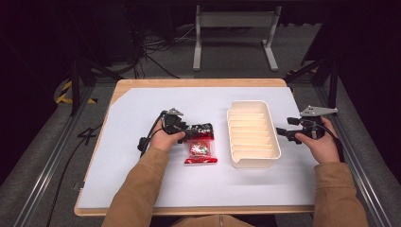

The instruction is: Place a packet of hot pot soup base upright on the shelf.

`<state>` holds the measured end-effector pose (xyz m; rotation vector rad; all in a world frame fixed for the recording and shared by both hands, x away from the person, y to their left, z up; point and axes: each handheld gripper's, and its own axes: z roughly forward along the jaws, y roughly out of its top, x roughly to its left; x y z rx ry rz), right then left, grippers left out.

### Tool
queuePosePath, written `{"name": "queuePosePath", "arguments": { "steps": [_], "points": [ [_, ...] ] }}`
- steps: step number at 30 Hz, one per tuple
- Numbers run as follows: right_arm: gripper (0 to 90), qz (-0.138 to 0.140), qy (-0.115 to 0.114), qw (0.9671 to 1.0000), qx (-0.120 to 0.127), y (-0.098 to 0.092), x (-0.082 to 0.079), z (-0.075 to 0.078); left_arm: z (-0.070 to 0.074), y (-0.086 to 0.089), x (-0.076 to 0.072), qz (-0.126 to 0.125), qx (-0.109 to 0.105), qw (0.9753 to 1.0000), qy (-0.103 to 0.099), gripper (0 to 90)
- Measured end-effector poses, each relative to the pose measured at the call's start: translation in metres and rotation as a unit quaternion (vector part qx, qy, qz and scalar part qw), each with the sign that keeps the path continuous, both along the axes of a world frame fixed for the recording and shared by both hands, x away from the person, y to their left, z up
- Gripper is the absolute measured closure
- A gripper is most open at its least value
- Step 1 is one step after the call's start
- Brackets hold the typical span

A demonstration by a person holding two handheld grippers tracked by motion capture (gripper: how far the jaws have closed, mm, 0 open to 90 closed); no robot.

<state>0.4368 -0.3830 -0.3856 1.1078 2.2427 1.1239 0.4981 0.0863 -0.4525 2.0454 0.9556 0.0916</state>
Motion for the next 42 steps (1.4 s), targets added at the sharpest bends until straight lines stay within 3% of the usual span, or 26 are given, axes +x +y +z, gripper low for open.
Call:
{"name": "queuePosePath", "arguments": {
  "steps": [6, 10, 14, 20, 27, 31, 42],
  "points": [
    [27.9, 0.002, 0.000, 1.0000, -0.001, 0.001, 0.000, 0.000, 0.001, 0.000, -0.003, -0.006, 0.012, 0.9999, -0.006, 38.7],
    [27.9, 0.002, 0.001, 1.0000, -0.003, 0.001, 0.000, -0.001, 0.002, -0.001, -0.005, -0.011, 0.031, 0.9993, -0.017, 49.6],
    [27.9, 0.003, 0.000, 1.0000, -0.003, 0.001, 0.000, -0.001, 0.002, -0.003, -0.008, -0.006, 0.045, 0.9986, -0.028, 52.9],
    [28.0, 0.003, -0.001, 1.0000, -0.005, 0.002, 0.000, -0.001, 0.002, -0.001, -0.009, -0.008, 0.062, 0.9973, -0.039, 69.0],
    [28.3, 0.006, -0.002, 1.0000, -0.007, 0.003, 0.000, -0.001, 0.002, 0.002, -0.009, -0.004, 0.064, 0.9973, -0.037, 84.6],
    [28.4, 0.006, -0.002, 0.9999, -0.008, 0.003, 0.000, -0.001, 0.002, 0.003, -0.009, -0.001, 0.058, 0.9979, -0.029, 89.2],
    [29.0, 0.005, -0.003, 0.9999, -0.009, 0.002, 0.000, -0.001, 0.007, 0.007, -0.009, -0.002, 0.044, 0.9988, -0.020, 90.0]
  ]
}}
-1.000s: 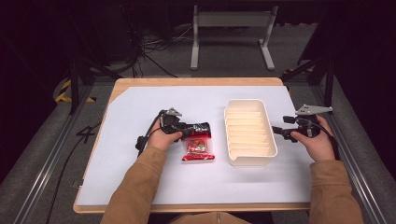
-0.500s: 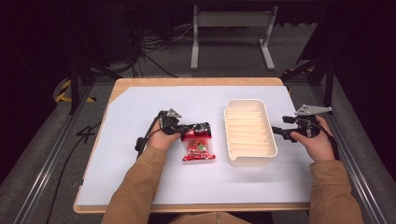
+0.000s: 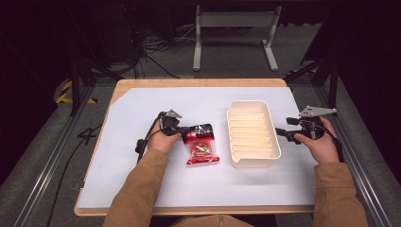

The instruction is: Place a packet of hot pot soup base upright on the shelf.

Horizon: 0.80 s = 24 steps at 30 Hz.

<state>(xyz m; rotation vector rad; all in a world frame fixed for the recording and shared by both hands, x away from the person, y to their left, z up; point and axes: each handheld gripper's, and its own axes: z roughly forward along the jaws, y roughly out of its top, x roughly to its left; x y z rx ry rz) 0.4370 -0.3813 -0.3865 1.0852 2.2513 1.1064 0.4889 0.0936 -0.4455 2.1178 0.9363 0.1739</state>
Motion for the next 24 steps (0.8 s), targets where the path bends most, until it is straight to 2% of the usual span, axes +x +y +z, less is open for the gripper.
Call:
{"name": "queuePosePath", "arguments": {
  "steps": [8, 10, 13, 15, 24],
  "points": [
    [29.1, -0.001, 0.000, 1.0000, 0.000, 0.000, 0.000, 0.000, 0.012, 0.004, -0.006, 0.000, -0.008, 0.9999, -0.007, 90.0],
    [29.1, -0.001, 0.000, 1.0000, 0.000, -0.001, 0.000, 0.000, 0.018, 0.005, -0.009, 0.001, -0.018, 0.9998, -0.008, 90.0],
    [29.1, -0.001, 0.000, 1.0000, 0.001, -0.001, 0.000, 0.000, 0.026, 0.009, -0.013, 0.006, -0.044, 0.9990, 0.007, 89.8],
    [29.1, -0.001, 0.000, 1.0000, 0.001, -0.001, 0.000, 0.000, 0.028, 0.011, -0.014, 0.004, -0.049, 0.9987, 0.007, 89.9],
    [33.1, -0.003, 0.011, 0.9999, 0.002, -0.002, 0.000, 0.000, 0.052, 0.016, -0.032, -0.014, -0.076, 0.9969, -0.016, 90.0]
  ]
}}
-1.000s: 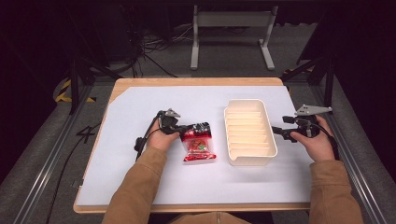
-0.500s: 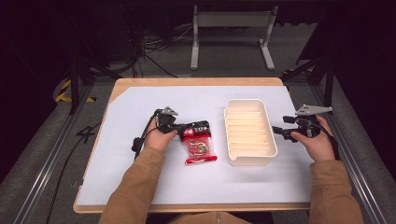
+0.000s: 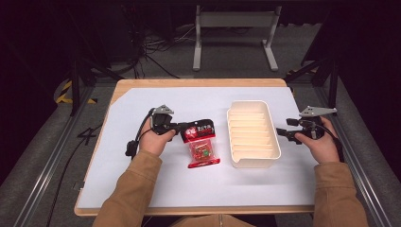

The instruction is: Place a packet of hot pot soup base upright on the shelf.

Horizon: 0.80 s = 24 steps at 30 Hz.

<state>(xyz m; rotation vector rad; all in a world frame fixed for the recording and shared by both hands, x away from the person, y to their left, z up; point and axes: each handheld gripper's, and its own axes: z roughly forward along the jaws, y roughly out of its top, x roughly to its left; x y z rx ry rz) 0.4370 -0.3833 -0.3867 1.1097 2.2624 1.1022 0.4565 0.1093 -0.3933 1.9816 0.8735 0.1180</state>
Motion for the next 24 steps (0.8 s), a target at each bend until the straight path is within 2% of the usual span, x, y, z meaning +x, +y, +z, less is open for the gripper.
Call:
{"name": "queuePosePath", "arguments": {
  "steps": [2, 6, 8, 9, 12, 18, 24],
  "points": [
    [33.2, -0.001, 0.003, 1.0000, 0.000, 0.000, 0.000, -0.001, 0.006, -0.001, -0.004, -0.006, -0.003, 1.0000, -0.002, 90.0],
    [34.4, -0.008, 0.010, 0.9999, 0.001, -0.001, 0.000, -0.001, 0.022, -0.005, -0.013, -0.026, -0.006, 0.9994, -0.020, 90.0],
    [34.5, -0.009, 0.009, 0.9999, 0.002, -0.002, 0.000, -0.001, 0.024, -0.006, -0.016, -0.026, -0.008, 0.9995, -0.019, 90.0],
    [34.7, -0.010, 0.011, 0.9999, 0.002, -0.002, 0.000, -0.001, 0.029, -0.008, -0.021, -0.035, -0.008, 0.9990, -0.028, 90.0],
    [34.8, -0.010, 0.012, 0.9999, 0.002, -0.002, 0.000, -0.001, 0.033, -0.008, -0.027, -0.048, -0.015, 0.9982, -0.033, 90.0],
    [35.1, -0.011, 0.013, 0.9999, 0.002, -0.003, 0.000, -0.001, 0.045, -0.007, -0.045, -0.091, -0.018, 0.9943, -0.052, 90.0],
    [35.1, -0.009, 0.010, 0.9999, 0.000, -0.001, 0.000, -0.001, 0.053, -0.009, -0.058, -0.121, -0.014, 0.9902, -0.068, 90.0]
  ]
}}
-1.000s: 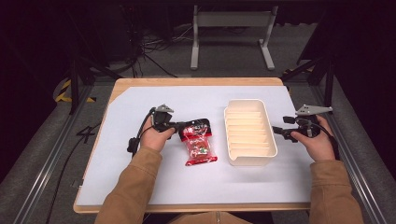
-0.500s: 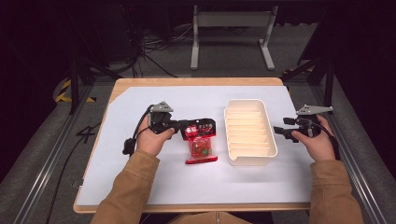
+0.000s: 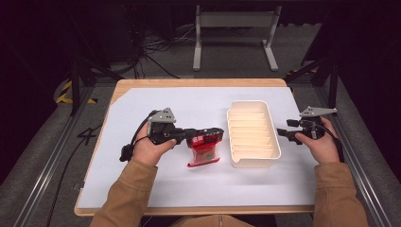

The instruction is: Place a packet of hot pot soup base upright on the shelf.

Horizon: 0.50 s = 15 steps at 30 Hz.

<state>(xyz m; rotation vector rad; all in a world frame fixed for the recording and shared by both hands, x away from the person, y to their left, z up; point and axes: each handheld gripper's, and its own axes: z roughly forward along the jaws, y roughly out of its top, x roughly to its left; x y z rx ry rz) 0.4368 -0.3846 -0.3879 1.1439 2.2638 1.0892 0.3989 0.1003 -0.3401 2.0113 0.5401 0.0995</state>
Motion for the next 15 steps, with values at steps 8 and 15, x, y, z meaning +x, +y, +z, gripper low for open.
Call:
{"name": "queuePosePath", "arguments": {
  "steps": [8, 15],
  "points": [
    [35.1, 0.002, -0.002, 1.0000, 0.002, 0.000, 0.000, 0.000, 0.014, 0.000, -0.012, -0.007, 0.002, 0.9997, -0.021, 90.0],
    [35.1, 0.000, 0.000, 1.0000, 0.000, -0.001, 0.000, -0.001, 0.020, 0.004, -0.013, -0.014, -0.010, 0.9996, -0.025, 90.0]
  ]
}}
